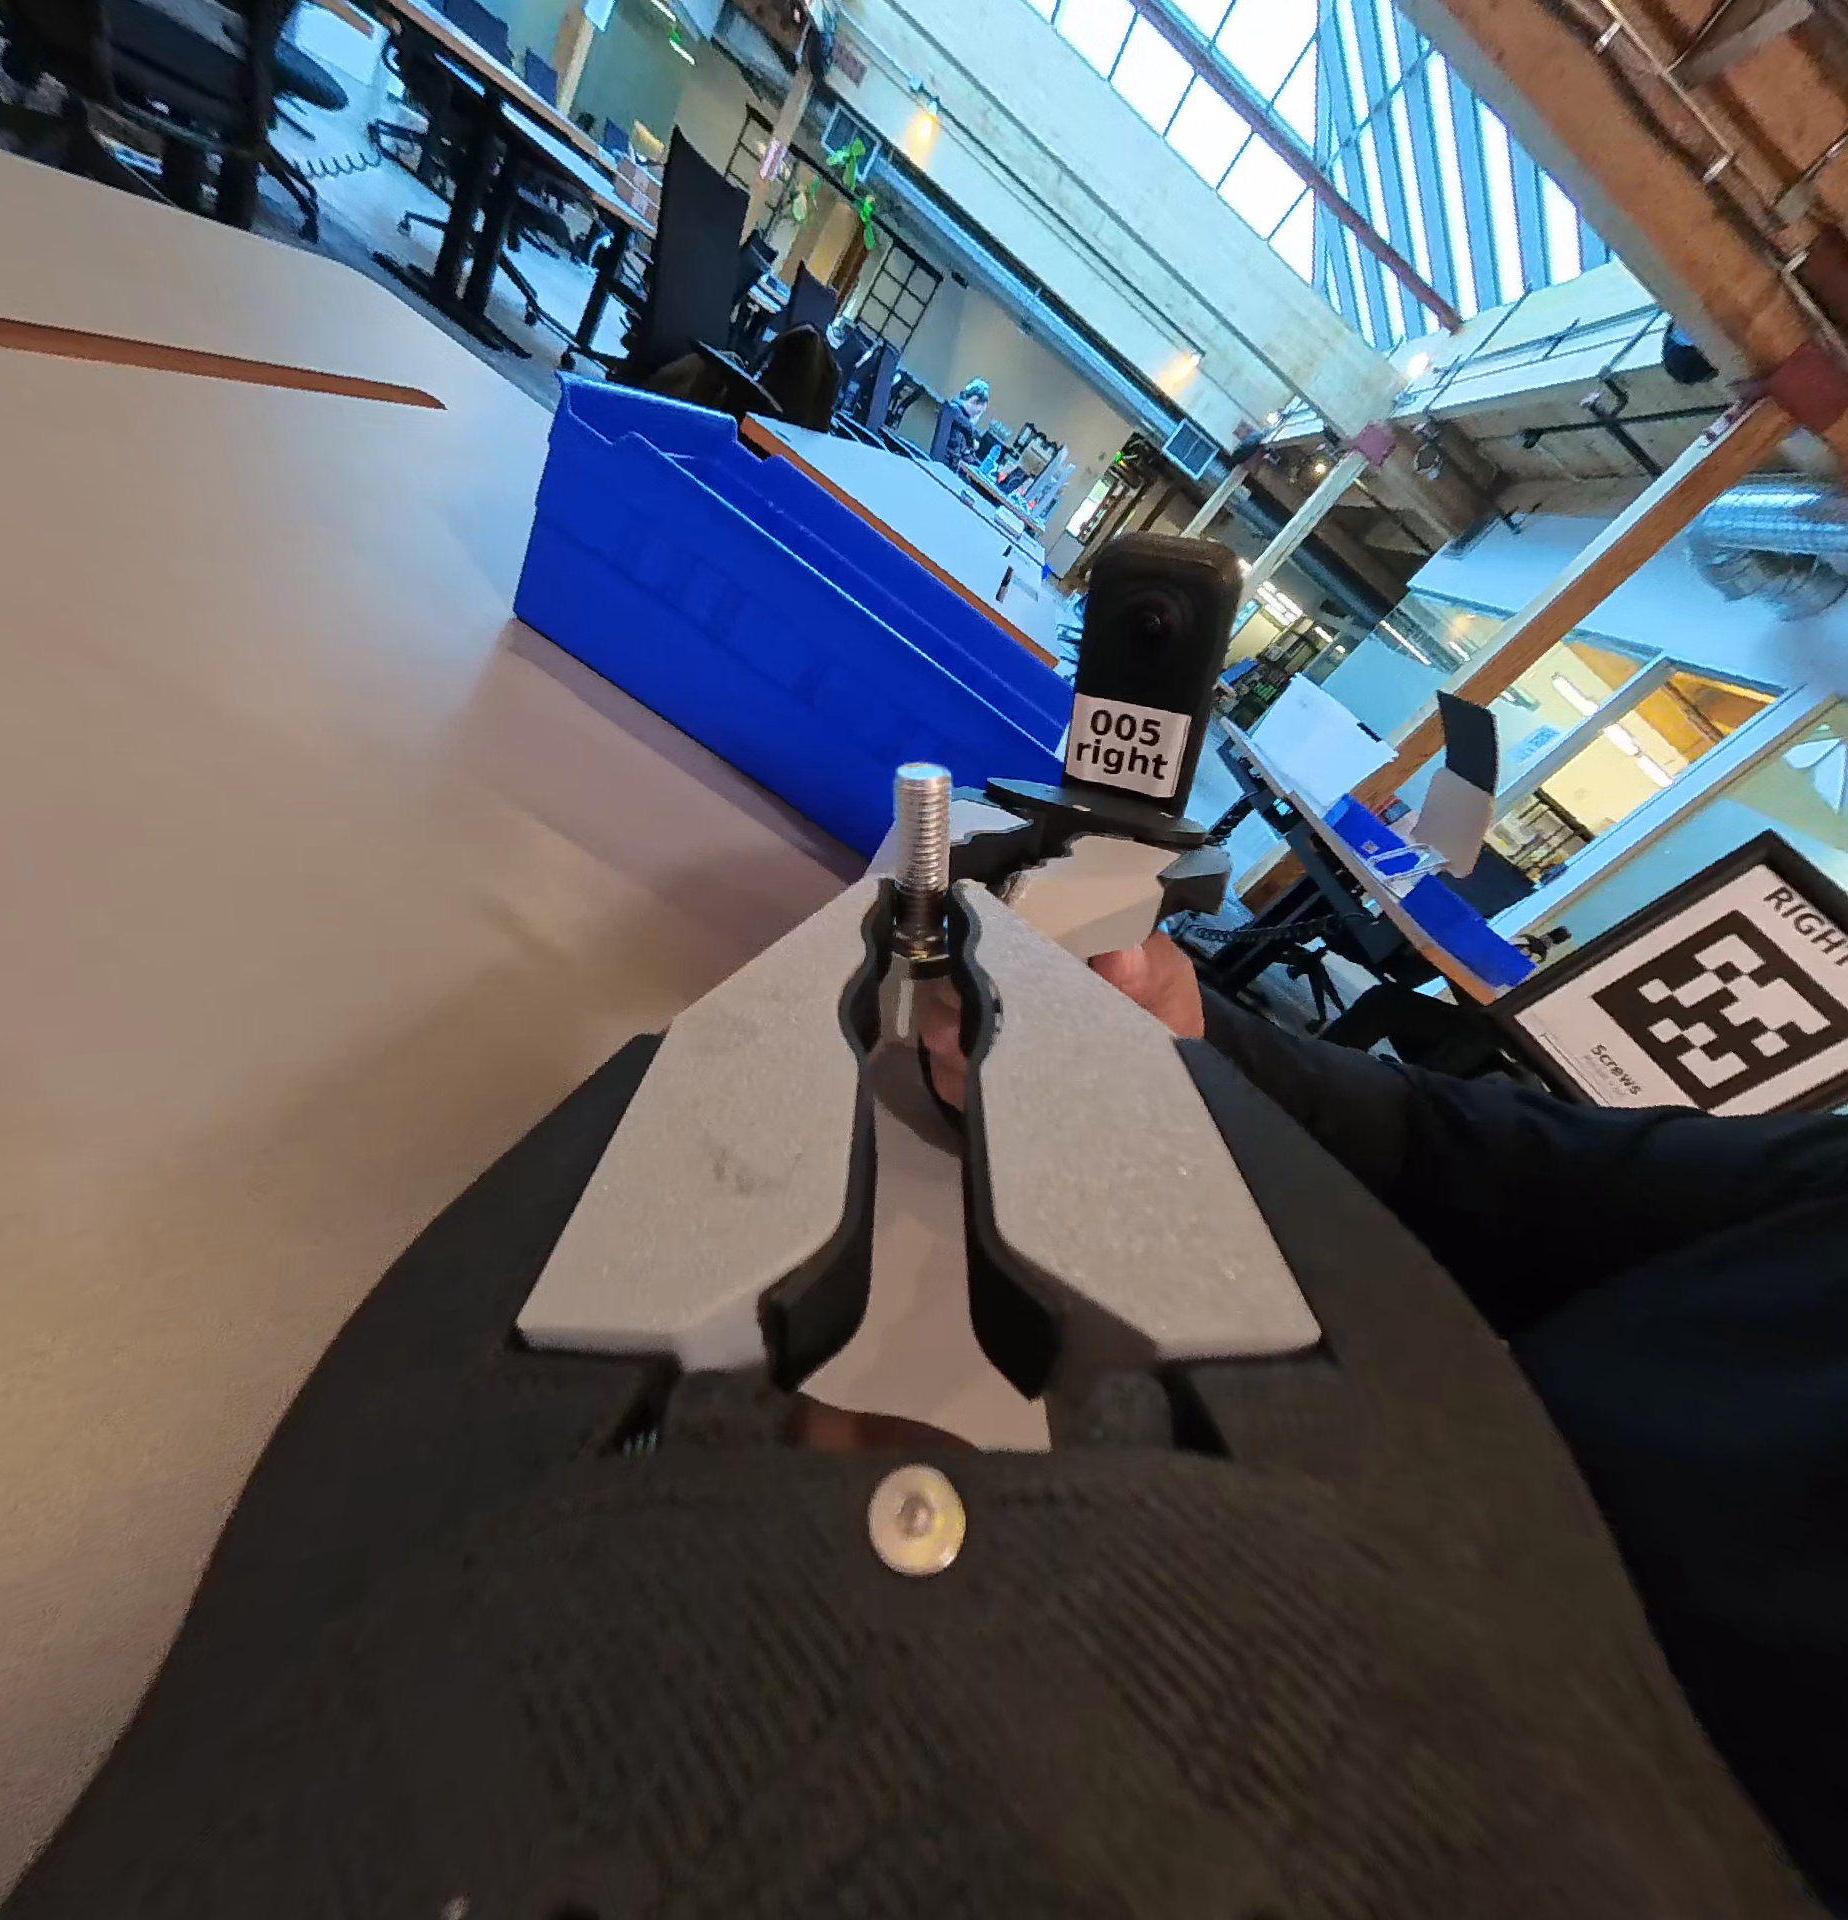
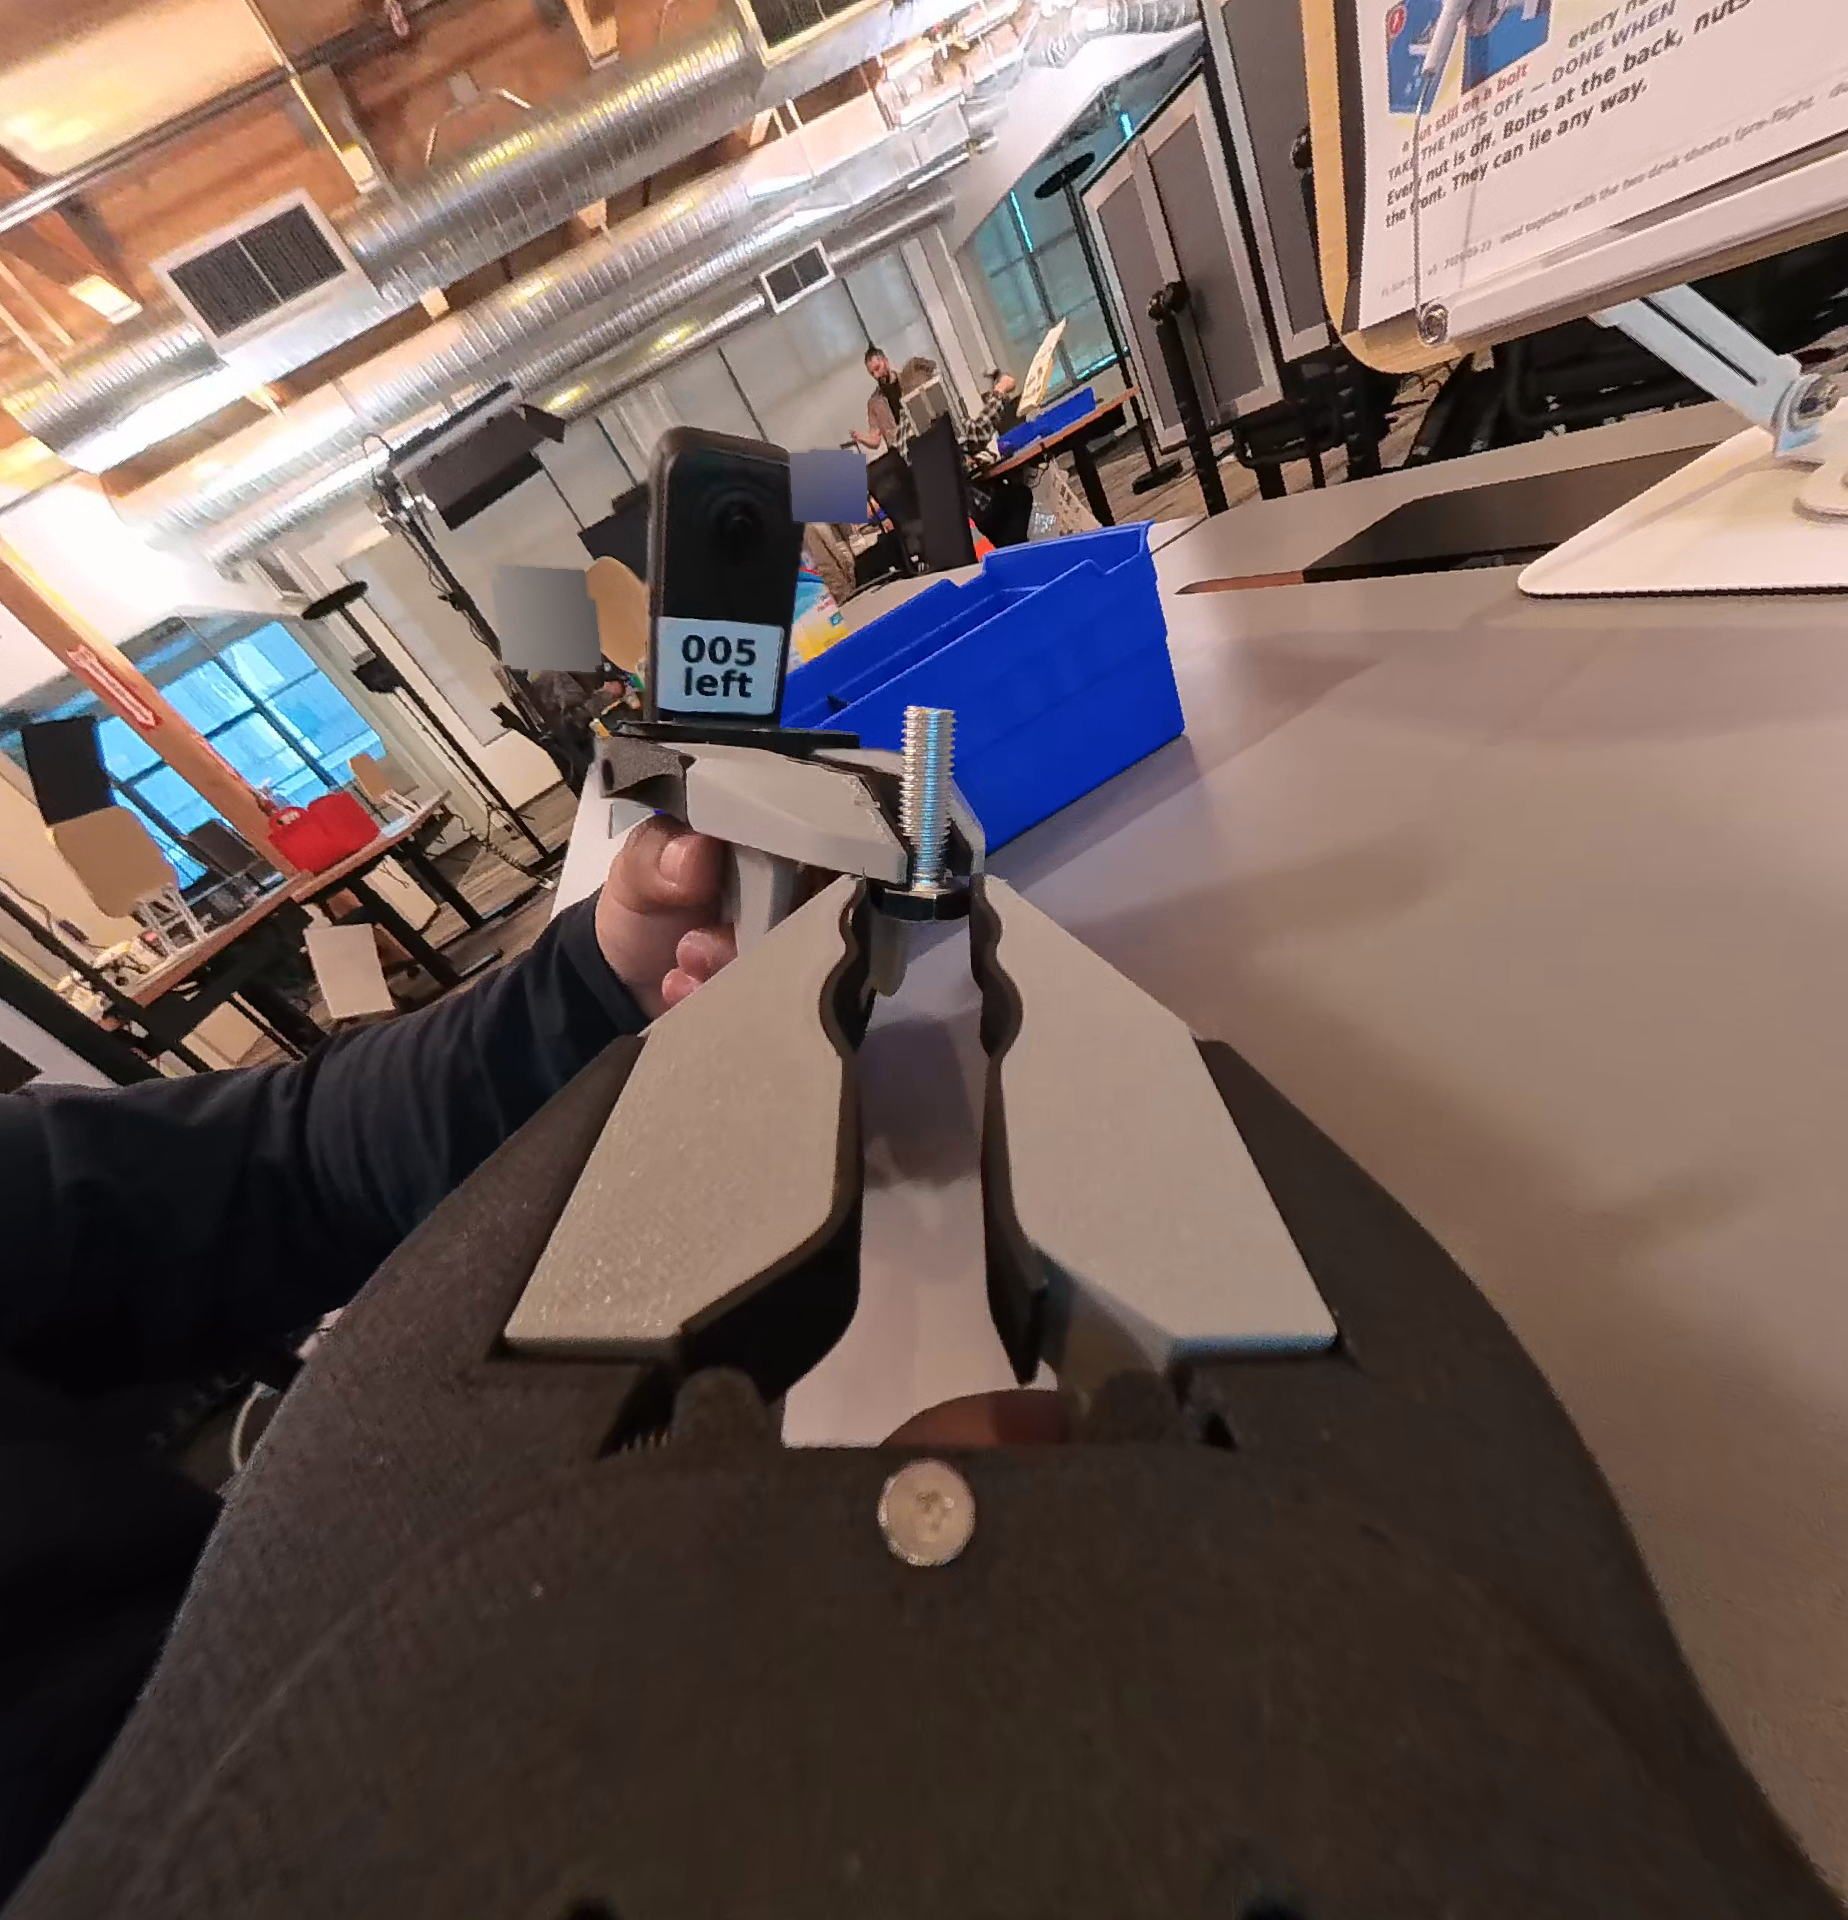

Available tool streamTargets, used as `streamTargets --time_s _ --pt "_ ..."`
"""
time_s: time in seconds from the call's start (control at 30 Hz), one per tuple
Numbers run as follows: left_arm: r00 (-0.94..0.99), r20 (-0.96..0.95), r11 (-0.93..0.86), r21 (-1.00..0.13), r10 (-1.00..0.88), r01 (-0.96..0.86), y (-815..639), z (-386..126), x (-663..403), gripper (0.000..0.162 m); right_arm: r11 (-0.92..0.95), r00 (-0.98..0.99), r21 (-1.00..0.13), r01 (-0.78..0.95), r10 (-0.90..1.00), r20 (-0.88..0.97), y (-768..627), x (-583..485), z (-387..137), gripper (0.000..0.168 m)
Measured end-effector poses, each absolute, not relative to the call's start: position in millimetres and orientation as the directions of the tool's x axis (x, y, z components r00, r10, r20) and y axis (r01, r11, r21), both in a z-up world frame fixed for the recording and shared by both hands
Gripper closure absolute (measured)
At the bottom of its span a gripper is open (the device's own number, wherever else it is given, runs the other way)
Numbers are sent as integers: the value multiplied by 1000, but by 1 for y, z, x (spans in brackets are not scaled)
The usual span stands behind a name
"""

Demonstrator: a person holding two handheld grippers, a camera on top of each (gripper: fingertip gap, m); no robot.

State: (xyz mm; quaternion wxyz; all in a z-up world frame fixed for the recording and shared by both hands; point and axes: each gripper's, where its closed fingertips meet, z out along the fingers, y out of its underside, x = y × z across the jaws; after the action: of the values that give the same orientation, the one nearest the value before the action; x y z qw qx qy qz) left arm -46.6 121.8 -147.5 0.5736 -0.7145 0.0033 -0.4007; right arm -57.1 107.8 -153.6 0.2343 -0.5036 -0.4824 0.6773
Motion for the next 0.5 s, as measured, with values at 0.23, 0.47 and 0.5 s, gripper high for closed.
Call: streamTargets --time_s 0.23,0.47,0.5 --pt "727 500 -337 -863 -471 375 119 -147 -44 155 -375 -404 -911 173 817 -412 106 -54 -152 153" --pt "721 512 -364 -854 -466 371 118 -151 -47 155 -365 -375 -927 83 850 -369 123 -46 -134 151" --pt "721 509 -378 -854 -470 357 118 -154 -44 155 -369 -375 -925 91 848 -375 123 -47 -135 149"
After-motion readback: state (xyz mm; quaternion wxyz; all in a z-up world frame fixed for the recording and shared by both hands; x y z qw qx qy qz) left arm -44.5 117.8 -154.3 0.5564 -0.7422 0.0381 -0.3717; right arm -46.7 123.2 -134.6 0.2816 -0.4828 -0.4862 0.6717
